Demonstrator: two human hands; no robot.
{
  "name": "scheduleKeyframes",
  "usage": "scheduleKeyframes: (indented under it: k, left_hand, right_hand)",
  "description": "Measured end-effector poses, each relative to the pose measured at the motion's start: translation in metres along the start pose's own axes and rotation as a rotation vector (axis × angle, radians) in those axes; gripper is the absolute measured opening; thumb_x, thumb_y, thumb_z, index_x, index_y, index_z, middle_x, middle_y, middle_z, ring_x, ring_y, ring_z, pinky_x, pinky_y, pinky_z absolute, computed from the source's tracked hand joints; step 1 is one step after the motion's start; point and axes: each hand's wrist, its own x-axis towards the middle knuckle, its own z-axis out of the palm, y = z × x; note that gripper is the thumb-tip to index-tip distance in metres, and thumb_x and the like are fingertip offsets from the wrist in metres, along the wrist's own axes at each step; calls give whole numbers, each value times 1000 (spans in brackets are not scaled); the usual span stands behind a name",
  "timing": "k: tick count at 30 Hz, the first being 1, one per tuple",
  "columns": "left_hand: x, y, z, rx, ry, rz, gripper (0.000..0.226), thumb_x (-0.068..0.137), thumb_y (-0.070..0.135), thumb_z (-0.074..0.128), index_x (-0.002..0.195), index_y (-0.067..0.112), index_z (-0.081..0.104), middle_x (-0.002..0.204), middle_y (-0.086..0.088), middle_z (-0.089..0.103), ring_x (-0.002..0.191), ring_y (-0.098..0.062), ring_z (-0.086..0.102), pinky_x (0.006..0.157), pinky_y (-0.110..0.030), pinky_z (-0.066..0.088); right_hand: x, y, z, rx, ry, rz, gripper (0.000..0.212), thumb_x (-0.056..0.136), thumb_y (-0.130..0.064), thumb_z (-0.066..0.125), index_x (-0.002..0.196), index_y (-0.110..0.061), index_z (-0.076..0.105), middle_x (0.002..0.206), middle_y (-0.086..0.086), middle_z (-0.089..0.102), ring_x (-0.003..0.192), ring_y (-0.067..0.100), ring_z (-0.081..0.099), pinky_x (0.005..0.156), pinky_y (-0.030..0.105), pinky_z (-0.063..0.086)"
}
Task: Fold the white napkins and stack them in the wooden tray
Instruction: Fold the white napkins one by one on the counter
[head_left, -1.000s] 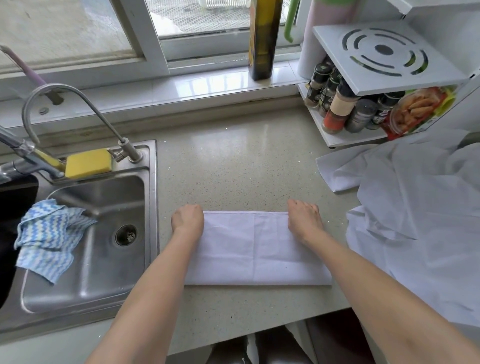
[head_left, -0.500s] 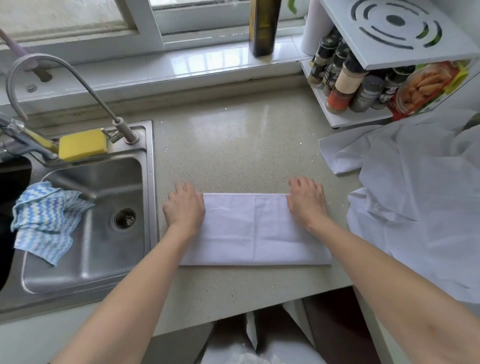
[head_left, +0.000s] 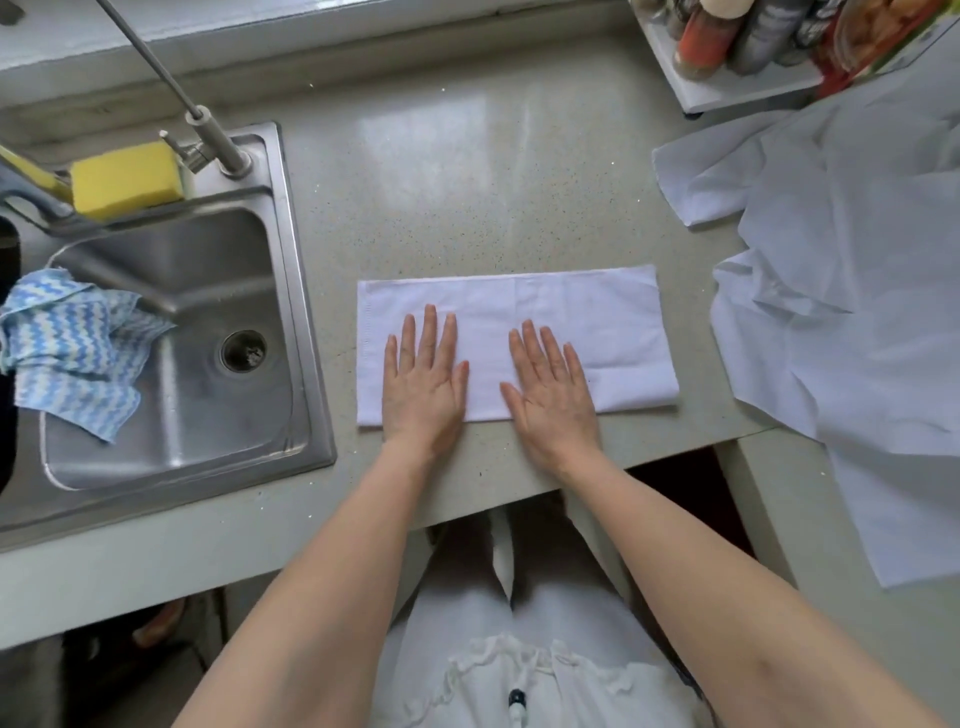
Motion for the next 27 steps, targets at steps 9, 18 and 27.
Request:
scheduleKeyframes:
  k: [9,18,27]
  left_hand:
    - [2,6,-19,65,-100,15,65,100,48,12,152,17,-11,159,-10,-16,146,-29,-15,119,-44,-7]
    - [44,21,-56,55,-372,366,117,75,66,64,153,18,-10,159,-2,-20,144,-26,-25,118,-43,-9]
    - [50,29,-58,162,-434,291,144,53,74,74,150,23,-20,157,1,-25,144,-26,-24,118,-52,-4]
  right_hand:
    - [-31,97,-39,-1,48,668,66,101,-45,17,153,-7,0,160,13,-5,148,25,-8,119,46,-6]
    - [9,66,-77,223,60,648,67,86,-37,65,133,0,34,135,18,40,123,33,42,100,39,35]
    - [22,88,-84,553,-8,646,20,77,-22,67,85,-5,60,85,8,57,80,27,54,63,28,36]
